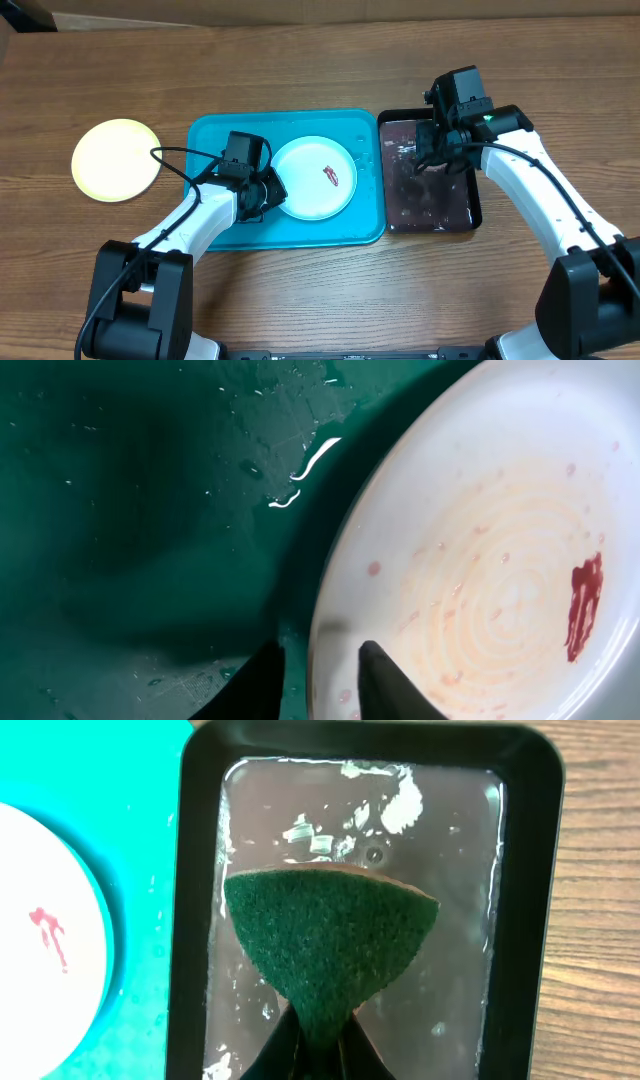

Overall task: Clean dirty plates on tray and stack at the side
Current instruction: 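Grasp the green sponge and rub it in the black tray's water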

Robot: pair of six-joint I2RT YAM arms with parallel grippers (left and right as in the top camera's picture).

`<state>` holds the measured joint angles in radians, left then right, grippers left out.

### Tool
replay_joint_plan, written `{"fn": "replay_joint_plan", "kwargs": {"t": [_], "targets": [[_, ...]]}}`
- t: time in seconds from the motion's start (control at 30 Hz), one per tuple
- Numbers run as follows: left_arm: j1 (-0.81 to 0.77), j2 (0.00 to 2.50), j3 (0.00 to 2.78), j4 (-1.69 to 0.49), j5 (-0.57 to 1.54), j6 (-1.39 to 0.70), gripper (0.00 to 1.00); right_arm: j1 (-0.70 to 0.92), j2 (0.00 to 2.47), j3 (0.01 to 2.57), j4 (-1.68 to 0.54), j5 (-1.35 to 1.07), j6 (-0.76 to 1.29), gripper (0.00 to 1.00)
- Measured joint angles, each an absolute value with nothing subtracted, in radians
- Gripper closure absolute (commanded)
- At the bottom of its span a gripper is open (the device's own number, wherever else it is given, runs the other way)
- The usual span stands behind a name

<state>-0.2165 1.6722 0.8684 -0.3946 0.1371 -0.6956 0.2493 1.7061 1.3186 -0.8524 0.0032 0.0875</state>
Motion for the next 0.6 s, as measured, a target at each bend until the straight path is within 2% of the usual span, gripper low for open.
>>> {"fn": "replay_joint_plan", "kwargs": {"t": [0.23, 0.43, 0.57, 0.6], "targets": [[-0.216, 1.672, 0.868, -0.395, 0.137, -0.695, 0.93, 0.249, 1.707, 1.319, -0.859, 0.003, 0.084, 0.96], [-0.216, 1.672, 0.868, -0.395, 0.136, -0.695, 0.93, 0.249, 1.707, 1.319, -0.86, 0.003, 0.084, 0.96], [-0.216, 1.672, 0.868, -0.392, 0.136, -0.693, 0.83, 0.249, 1.707, 1.319, -0.86, 0.004, 0.083, 0.95], [-0.216, 1.672, 0.868, -0.392, 0.136, -0.688, 0.87, 0.249, 1.707, 1.319, -0.86, 0.003, 0.082, 0.96]]}}
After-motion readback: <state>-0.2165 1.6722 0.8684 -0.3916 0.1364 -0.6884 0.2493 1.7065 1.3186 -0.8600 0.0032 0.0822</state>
